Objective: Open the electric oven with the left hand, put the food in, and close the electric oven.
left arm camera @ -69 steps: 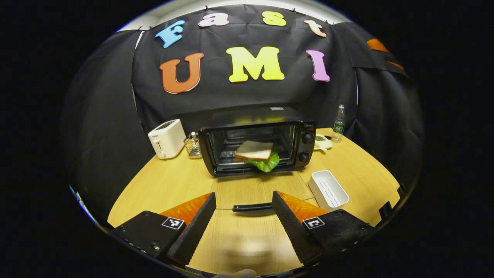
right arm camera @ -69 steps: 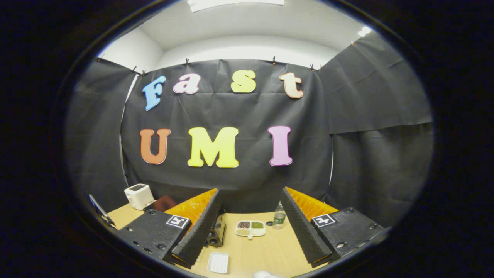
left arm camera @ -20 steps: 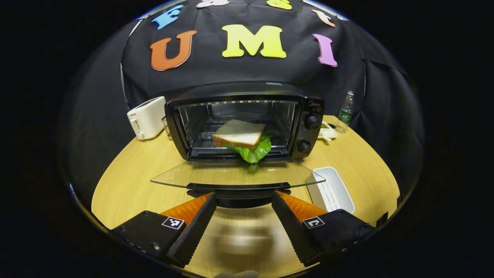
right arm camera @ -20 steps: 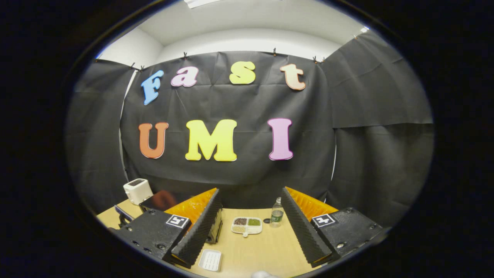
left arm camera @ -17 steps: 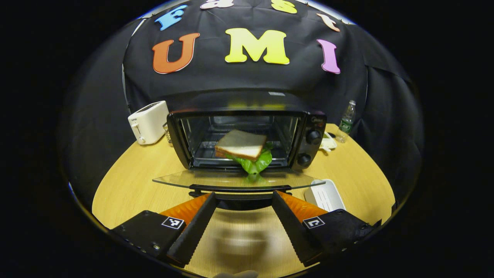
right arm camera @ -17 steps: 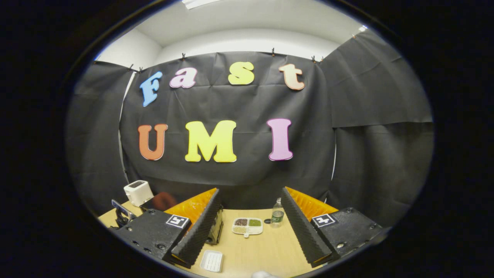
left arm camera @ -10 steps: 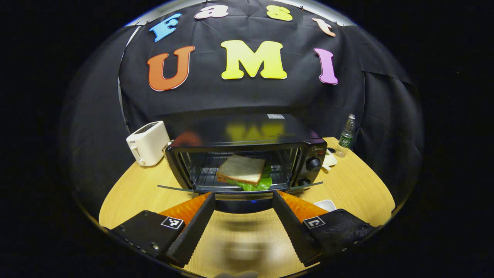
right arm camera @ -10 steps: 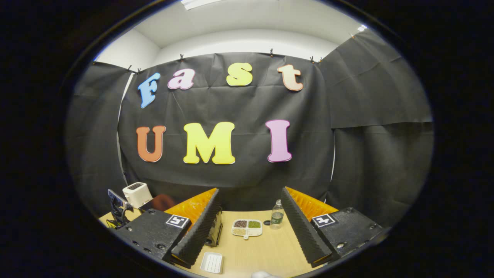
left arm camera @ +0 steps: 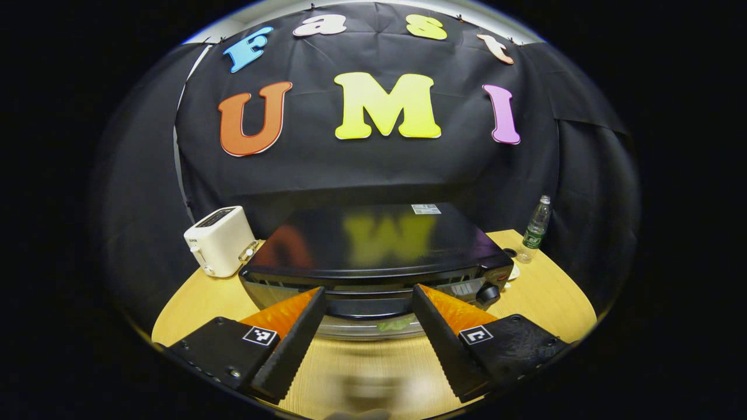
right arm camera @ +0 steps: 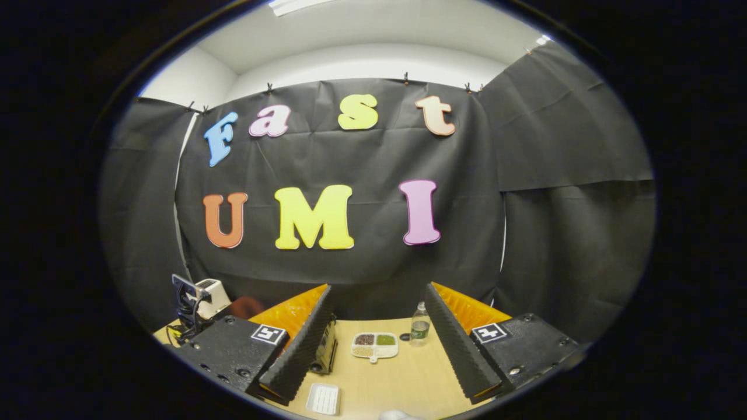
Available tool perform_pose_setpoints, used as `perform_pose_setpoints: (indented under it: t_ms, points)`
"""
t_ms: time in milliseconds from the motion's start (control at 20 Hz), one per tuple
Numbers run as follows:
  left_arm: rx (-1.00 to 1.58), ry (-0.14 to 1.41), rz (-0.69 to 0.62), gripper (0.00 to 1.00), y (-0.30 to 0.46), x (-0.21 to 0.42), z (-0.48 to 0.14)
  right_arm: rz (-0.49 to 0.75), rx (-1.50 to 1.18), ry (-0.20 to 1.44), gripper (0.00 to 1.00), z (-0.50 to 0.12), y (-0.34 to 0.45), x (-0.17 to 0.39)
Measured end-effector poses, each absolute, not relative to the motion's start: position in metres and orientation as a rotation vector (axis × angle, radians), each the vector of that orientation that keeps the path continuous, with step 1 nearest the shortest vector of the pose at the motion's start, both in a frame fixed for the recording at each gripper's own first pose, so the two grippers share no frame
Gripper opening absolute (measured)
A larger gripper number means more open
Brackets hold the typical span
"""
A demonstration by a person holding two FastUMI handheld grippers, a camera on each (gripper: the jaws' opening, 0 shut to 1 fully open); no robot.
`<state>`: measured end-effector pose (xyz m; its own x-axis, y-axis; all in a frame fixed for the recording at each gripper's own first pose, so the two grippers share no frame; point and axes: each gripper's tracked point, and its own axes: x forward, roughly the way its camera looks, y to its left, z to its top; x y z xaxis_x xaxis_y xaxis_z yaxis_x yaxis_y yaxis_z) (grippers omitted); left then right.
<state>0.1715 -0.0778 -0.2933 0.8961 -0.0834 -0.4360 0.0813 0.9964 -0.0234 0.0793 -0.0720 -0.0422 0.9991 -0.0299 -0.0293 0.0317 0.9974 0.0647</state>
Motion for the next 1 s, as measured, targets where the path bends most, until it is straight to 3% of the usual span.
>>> perform_pose_setpoints:
  t_ms: [350,1000]
  points:
    - [0.01,0.452,-0.074,0.98,-0.073,0.168,-0.291,-0.035,0.069,0.036,0.95,-0.043,-0.072,0.082]
    - [-0.037,0.176,-0.056,0.97,-0.029,0.096,-0.1,0.009,0.035,-0.034,0.95,0.0,-0.029,0.071]
